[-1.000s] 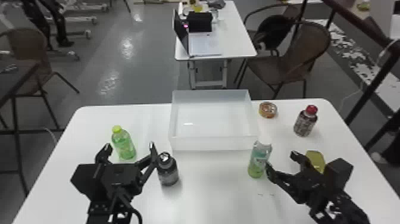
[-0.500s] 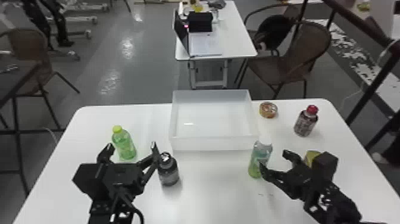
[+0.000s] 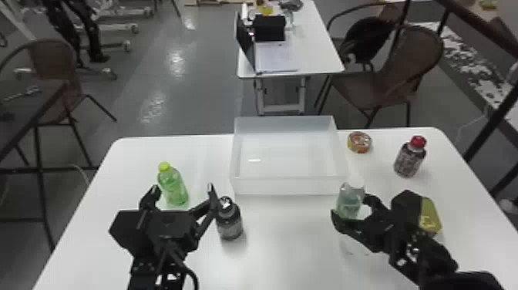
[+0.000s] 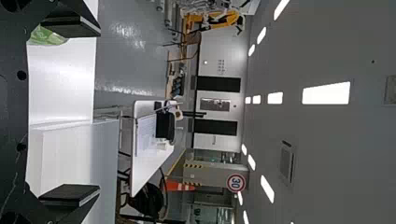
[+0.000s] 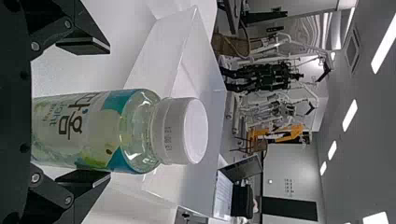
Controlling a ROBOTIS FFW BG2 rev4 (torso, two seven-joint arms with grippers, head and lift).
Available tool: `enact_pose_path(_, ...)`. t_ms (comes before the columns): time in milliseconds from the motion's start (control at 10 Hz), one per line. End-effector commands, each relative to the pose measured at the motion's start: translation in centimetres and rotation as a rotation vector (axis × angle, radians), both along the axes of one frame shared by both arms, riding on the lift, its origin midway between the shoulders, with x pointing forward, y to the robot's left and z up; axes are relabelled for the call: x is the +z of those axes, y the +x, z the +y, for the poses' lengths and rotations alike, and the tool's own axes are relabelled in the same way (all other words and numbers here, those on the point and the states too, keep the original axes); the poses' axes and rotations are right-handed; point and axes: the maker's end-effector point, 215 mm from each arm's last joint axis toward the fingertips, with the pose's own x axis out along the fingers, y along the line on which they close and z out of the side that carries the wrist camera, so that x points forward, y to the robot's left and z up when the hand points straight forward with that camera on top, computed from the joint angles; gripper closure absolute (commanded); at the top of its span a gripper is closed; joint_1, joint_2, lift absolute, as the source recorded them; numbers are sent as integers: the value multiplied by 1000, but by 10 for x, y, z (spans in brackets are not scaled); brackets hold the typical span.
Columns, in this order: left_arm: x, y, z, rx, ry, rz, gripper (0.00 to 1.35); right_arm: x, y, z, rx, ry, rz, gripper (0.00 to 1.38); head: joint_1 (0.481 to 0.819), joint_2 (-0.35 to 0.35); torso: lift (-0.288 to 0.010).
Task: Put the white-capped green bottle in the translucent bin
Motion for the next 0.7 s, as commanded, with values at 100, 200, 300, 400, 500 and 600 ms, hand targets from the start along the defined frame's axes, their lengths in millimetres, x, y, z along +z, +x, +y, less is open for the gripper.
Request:
enact_pose_path(100, -2, -1, 1, 1, -2, 3, 121, 1, 13, 8, -7, -68, -14, 541, 695, 92, -19)
enact_pose_path(200, -2, -1, 0, 0, -3, 3, 121, -3, 10, 5, -24, -49, 11, 596, 695, 94, -19)
enact_pose_path(300, -2, -1, 0, -1, -4, 4, 121, -6, 8, 1, -35, -35, 34, 725, 695, 94, -19)
enact_pose_path(400, -3, -1, 1, 1, -3, 7, 121, -1, 7, -2, -54, 15, 37, 857, 695, 93, -19)
enact_pose_path(500, -3, -1, 1, 1, -5, 7, 121, 22, 13, 3, -62, 69, 6, 941, 695, 89, -18)
enact_pose_path(600, -4, -1, -1, -3, -3, 10, 121, 58, 26, 14, -52, 114, -50, 1059, 695, 88, -18)
